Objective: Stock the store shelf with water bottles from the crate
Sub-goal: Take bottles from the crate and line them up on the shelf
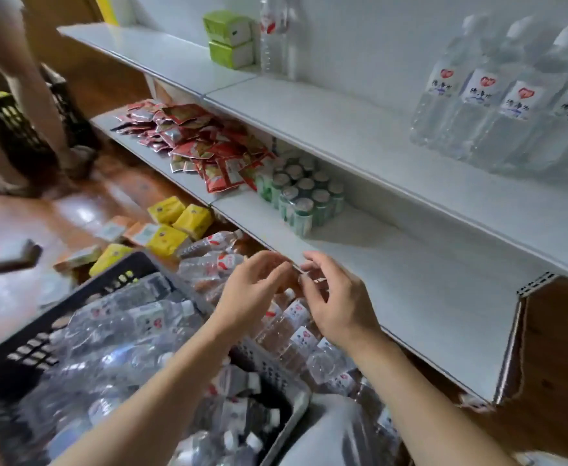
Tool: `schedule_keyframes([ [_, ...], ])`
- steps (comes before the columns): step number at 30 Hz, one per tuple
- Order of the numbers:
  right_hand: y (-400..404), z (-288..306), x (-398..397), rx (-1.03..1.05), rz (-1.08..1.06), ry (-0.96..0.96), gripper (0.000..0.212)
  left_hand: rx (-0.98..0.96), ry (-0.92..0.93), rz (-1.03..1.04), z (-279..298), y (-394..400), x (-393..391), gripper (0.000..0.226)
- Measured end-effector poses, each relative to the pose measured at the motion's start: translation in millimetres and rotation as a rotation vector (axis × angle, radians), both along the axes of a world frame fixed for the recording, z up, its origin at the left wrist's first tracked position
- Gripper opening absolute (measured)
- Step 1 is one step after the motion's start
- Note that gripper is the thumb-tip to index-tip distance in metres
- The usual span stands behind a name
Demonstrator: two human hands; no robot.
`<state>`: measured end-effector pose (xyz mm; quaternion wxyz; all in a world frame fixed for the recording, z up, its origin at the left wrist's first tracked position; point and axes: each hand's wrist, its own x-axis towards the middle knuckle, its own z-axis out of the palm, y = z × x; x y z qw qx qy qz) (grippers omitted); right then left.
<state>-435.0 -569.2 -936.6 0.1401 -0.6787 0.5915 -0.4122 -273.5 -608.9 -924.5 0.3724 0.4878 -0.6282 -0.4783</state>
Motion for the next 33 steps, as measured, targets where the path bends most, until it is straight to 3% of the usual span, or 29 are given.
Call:
schedule_keyframes([
  [7,44.2,-74.0,91.5,0.592,0.284,0.137,0.036,0.302,-0.355,-0.053,-93.1,94.3,114.1,0.01],
  [12,63.3,-112.1,131.8,0.888,0.392,0.222,0.049,0.256,-0.507,0.094,-141.1,130.4,144.5,0.015],
  [17,61.9,-121.1,170.2,0.929,0.364,0.115,0.072,0.089,-0.491,0.386,-146.9,137.4,172.7,0.048],
  [20,48.3,-114.2,197.3,0.888,0.368,0.142,0.076,0.012,-0.591,0.461,-141.3,123.7,191.4,0.062],
  [23,33.2,-111.7,223.0,0.895,0.424,0.184,0.074,0.109,-0.778,0.377,-133.1,107.7,211.0,0.068],
  [26,18.2,-115.4,240.9,0.95,0.384,0.204,0.07,0.244,-0.831,0.27,-132.0,99.0,231.9,0.068],
  [31,29.3,-117.7,254.1,0.884,0.369,0.206,0.035,0.209,-0.901,0.227,-131.5,100.0,255.3,0.07],
  [33,33.8,-119.6,249.9,0.832,0.284,0.137,0.037,0.185,-0.964,0.203,-133.1,101.8,257.3,0.072],
])
